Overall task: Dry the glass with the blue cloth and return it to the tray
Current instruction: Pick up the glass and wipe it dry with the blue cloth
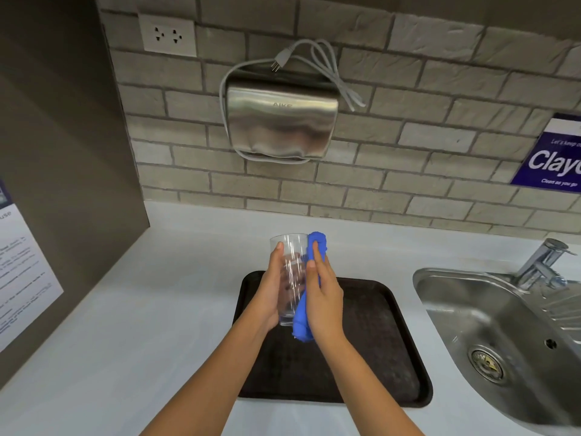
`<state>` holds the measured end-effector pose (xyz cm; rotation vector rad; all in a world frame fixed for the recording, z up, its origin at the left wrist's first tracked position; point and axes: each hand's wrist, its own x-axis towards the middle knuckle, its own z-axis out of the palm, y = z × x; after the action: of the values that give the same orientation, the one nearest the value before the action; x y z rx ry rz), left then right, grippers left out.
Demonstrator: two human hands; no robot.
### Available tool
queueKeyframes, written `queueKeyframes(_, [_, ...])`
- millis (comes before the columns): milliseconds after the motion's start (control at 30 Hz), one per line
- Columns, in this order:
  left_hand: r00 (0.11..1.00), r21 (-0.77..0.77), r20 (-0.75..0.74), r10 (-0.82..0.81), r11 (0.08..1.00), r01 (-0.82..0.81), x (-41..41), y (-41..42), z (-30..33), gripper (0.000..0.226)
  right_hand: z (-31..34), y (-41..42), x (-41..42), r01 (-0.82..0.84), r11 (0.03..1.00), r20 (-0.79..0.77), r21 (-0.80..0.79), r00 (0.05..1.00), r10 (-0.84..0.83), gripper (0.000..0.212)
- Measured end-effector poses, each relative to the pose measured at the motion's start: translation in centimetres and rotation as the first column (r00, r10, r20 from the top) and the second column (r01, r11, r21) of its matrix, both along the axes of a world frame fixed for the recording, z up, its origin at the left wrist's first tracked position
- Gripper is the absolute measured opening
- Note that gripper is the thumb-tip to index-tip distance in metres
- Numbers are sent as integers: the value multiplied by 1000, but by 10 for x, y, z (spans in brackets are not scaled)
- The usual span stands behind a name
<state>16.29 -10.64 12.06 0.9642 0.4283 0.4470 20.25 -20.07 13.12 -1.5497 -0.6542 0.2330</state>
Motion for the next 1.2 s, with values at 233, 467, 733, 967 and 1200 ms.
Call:
queueKeyframes(233, [997,-55,25,-71,996,72,-1,3,1,71,7,-3,-10,-32,998,163,-47,986,39,40])
queueKeyframes(467, [999,-131,25,-31,991,34,1,5,5,80,17,0,11,-153,987,-245,41,957,158,40])
queueKeyframes(733, [998,-118,-44,45,992,-50,5,6,9,74,3,1,12,-185,975,-383,120,898,217,48])
queueKeyframes(967, [870,520,-151,469,786,-334,11,-8,4,43,-6,1,20,-11,1000,-396,0,918,10,45])
queueKeyframes(1200, [961,309,-153,229,935,-173,6,-15,-1,58,-7,-3,-12,167,960,166,-227,977,-131,46])
